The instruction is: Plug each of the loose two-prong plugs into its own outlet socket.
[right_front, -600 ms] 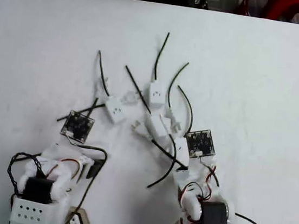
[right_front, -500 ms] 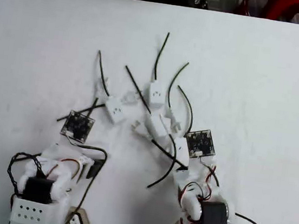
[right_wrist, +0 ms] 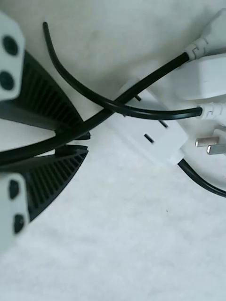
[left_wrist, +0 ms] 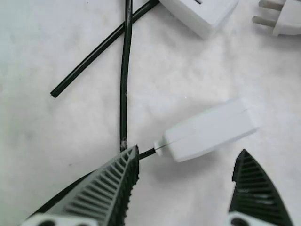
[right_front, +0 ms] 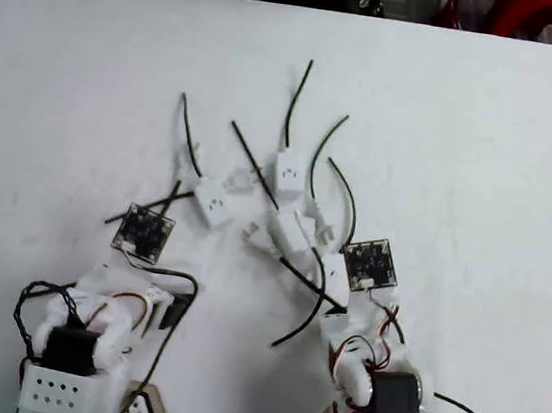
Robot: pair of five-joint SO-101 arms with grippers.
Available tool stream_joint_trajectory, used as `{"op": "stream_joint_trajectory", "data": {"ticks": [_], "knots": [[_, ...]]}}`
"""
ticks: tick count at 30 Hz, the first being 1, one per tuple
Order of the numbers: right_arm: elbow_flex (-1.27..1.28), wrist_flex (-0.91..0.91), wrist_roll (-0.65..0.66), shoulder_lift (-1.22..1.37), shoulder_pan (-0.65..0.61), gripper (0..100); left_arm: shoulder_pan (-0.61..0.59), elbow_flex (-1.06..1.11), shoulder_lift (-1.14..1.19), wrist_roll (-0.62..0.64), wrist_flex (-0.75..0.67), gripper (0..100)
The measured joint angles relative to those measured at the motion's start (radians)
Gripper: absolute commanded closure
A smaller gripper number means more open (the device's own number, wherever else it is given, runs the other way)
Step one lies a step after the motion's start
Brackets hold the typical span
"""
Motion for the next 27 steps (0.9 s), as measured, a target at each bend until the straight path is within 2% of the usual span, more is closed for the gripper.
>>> {"op": "stream_joint_trajectory", "data": {"ticks": [23, 27], "knots": [[0.0, 0.0, 0.0, 0.0, 0.0, 96.8, 0.005, 0.0, 0.0, -0.003, 0.0, 68], [0.0, 0.0, 0.0, 0.0, -0.031, 96.8, 0.005, 0.0, 0.0, -0.006, 0.0, 68]]}}
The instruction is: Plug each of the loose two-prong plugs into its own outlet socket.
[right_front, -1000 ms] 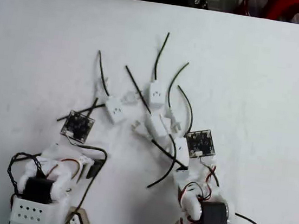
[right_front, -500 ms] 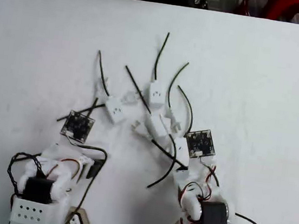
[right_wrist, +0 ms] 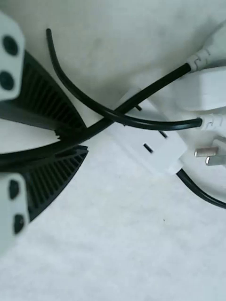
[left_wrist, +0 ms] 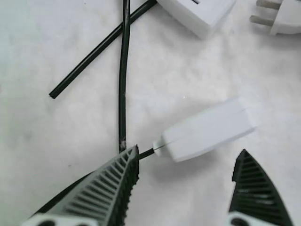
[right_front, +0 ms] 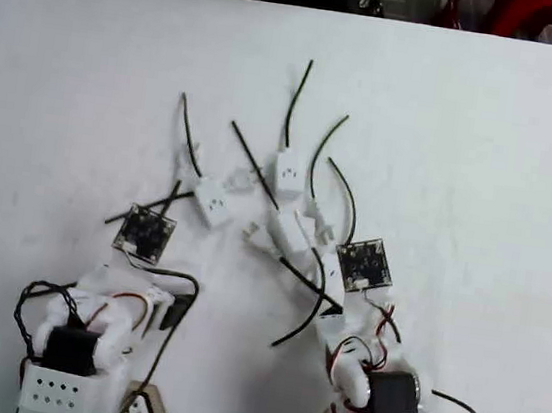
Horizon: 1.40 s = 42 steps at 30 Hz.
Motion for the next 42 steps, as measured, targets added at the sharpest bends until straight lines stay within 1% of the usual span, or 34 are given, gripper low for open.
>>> {"op": "stream_joint_trajectory", "data": {"ticks": [5, 7, 11, 15, 19, 23, 25, 30, 32, 35, 42], "knots": [[0.0, 0.0, 0.0, 0.0, -0.014, 96.7, 0.0, -0.005, 0.0, 0.0, 0.0, 68], [-0.002, 0.0, 0.002, 0.0, 0.011, 96.7, -0.005, -0.032, 0.0, 0.0, 0.0, 68], [-0.051, 0.006, 0.002, -0.002, 0.049, 97.1, -0.109, -0.087, -0.002, 0.0, 0.0, 68], [-0.089, -0.028, 0.0, -0.002, 0.127, 98.3, -0.224, -0.092, -0.002, 0.0, -0.026, 68], [-0.186, -0.08, -0.003, -0.002, 0.189, 98.3, -0.264, -0.068, 0.0, 0.0, -0.066, 68], [-0.33, -0.084, -0.003, 0.006, 0.195, 98.1, -0.272, -0.063, -0.003, 0.0, -0.074, 68], [-0.413, -0.091, -0.003, 0.061, 0.172, 98.1, -0.272, -0.048, -0.006, 0.0, -0.075, 68], [-0.618, -0.103, 0.057, 0.348, 0.02, 97.9, -0.275, -0.005, -0.017, 0.003, -0.109, 68], [-0.717, -0.103, 0.063, 0.512, -0.011, 94.8, -0.276, -0.002, -0.017, 0.005, -0.114, 68], [-0.882, -0.091, 0.066, 0.772, -0.023, 88.2, -0.276, -0.002, -0.017, 0.005, -0.117, 68], [-1.275, 0.075, 0.068, 1.366, -0.032, 87.4, -0.276, 0.0, -0.017, 0.005, -0.117, 68]]}}
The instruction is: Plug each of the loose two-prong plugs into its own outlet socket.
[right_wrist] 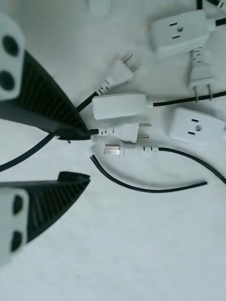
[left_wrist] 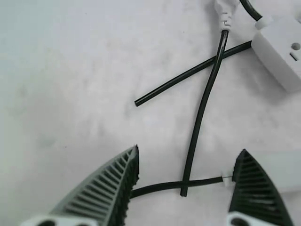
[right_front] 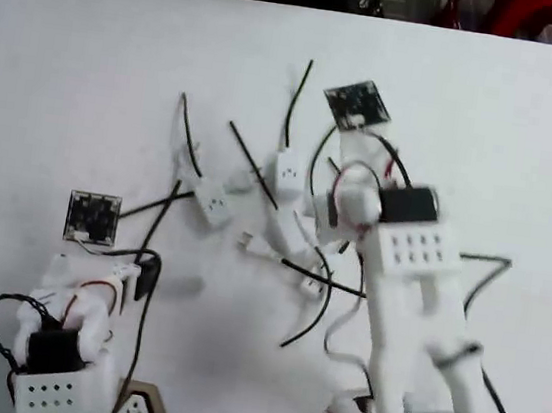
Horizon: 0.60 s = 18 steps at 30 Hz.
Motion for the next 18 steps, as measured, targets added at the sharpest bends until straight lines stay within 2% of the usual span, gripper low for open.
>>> {"op": "stream_joint_trajectory", "data": {"ticks": [8, 18], "knots": [[-0.325, 0.114, 0.0, 0.485, -0.038, 87.5, 0.0, 0.0, 0.0, 0.0, 0.0, 68], [-0.511, 0.12, 0.028, 0.807, -0.048, 87.5, 0.0, 0.0, 0.0, 0.0, 0.0, 68]]}}
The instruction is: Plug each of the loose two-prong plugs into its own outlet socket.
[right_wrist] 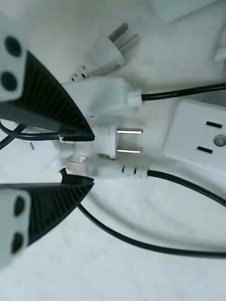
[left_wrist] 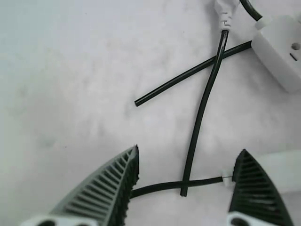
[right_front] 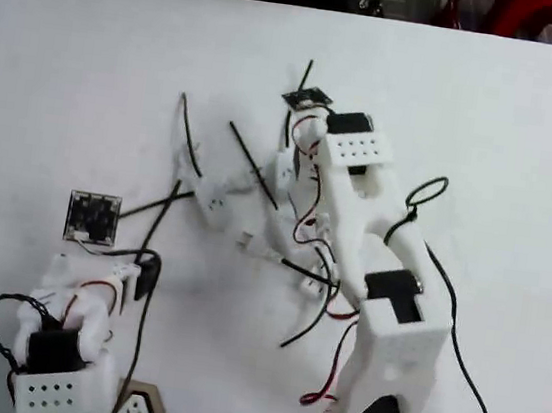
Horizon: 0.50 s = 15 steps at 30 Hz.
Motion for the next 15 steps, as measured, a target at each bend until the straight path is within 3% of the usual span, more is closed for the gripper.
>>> {"op": "stream_joint_trajectory", "data": {"ticks": [15], "knots": [[-0.054, 0.014, 0.008, 0.101, 0.041, 87.6, 0.0, 0.0, 0.0, 0.0, 0.0, 68]]}}
